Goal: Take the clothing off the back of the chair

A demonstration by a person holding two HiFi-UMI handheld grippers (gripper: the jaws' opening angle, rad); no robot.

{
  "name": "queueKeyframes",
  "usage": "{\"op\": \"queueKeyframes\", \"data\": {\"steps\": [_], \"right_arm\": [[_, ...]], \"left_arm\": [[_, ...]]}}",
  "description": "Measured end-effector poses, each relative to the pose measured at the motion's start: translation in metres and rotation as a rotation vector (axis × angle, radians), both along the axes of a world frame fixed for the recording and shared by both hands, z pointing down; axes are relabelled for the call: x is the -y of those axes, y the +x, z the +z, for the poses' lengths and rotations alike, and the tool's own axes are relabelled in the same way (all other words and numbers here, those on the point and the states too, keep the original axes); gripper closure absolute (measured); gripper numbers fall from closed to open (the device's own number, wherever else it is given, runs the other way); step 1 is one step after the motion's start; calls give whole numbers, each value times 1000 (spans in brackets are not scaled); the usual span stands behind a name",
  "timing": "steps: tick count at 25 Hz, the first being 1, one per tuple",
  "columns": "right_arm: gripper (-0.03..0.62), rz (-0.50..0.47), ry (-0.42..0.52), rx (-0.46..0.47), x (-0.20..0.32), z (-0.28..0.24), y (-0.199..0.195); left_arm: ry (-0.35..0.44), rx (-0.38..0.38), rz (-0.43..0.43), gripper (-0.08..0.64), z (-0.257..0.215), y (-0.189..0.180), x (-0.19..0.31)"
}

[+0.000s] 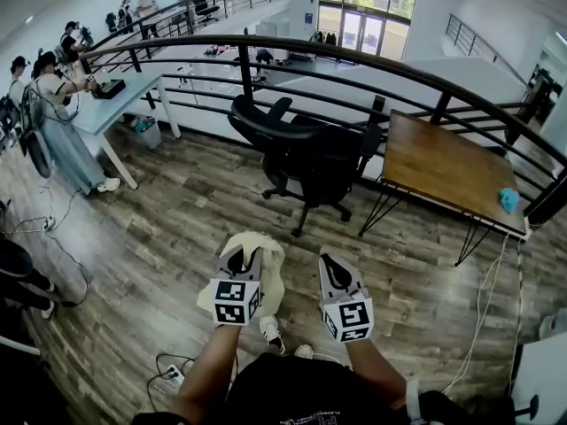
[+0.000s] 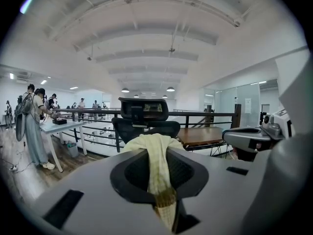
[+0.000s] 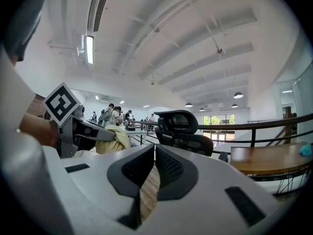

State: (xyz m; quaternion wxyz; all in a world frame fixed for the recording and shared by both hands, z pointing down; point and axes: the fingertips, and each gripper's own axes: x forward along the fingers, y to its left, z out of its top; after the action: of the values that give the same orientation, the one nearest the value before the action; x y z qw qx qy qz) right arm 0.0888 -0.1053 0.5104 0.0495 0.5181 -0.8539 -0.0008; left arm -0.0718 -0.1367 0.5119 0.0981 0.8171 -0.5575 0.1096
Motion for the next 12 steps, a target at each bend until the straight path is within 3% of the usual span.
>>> {"op": "queueKeyframes", "data": {"steps": [12], "right_arm": [[571, 2, -1, 8, 18, 0, 3]], "left_arm": [[24, 4, -5, 492, -6, 3, 14]]}}
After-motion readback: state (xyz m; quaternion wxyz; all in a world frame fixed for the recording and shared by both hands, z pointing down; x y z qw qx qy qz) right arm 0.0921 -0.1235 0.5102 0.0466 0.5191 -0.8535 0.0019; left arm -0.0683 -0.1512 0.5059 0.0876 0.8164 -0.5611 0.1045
